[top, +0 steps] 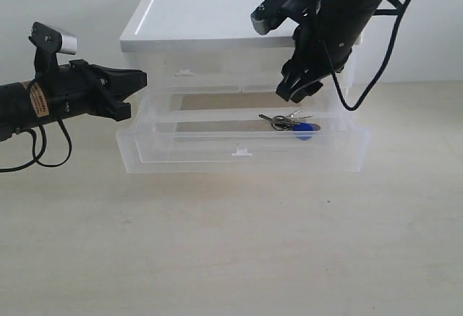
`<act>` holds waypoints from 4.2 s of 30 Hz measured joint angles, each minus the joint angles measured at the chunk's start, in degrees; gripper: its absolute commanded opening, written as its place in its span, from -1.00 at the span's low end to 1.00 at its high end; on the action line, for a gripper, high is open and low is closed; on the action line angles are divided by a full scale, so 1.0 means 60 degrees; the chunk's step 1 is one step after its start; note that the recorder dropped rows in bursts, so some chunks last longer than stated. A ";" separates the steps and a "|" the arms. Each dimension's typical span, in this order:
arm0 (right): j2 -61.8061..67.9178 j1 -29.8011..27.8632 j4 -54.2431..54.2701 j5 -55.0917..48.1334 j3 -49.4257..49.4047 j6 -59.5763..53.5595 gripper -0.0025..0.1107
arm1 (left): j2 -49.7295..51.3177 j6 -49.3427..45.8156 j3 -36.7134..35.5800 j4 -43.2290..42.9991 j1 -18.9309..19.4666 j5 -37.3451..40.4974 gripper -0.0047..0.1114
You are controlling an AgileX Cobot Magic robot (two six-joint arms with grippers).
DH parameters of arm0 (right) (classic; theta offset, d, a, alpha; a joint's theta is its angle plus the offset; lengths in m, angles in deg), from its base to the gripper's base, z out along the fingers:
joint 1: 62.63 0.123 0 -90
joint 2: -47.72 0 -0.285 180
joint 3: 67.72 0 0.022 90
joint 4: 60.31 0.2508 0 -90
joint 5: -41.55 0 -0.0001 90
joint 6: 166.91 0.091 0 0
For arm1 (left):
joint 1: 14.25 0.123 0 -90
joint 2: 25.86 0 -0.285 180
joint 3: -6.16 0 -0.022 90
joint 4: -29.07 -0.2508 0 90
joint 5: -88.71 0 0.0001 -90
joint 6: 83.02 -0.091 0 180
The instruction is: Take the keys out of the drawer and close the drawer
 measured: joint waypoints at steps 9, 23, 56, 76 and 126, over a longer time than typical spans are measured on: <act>0.0455 0.0020 0.0012 -0.0787 0.0499 -0.0517 -0.05 | 0.0000 0.0000 0.0000 -0.0007 0.0000 -0.0017 -0.84; -0.0912 0.0225 0.1786 -0.2297 0.0446 -0.0531 -0.05 | 0.0000 0.0053 0.0000 -0.0084 0.0000 -0.0200 -0.84; 0.0512 0.0225 -0.0109 0.2037 -0.1660 0.1705 0.21 | -0.0615 -0.0308 0.0056 -0.0446 -0.0501 0.0080 -0.84; 0.0653 0.0230 -0.0256 0.1795 -0.1319 0.1517 -0.96 | -0.0615 -0.0291 0.0056 -0.0446 -0.0501 0.0080 -0.84; -0.0360 0.0988 -0.3198 0.0363 -0.1505 0.3853 -0.96 | -0.0615 -0.0081 0.0056 -0.0446 -0.0501 0.0080 -0.84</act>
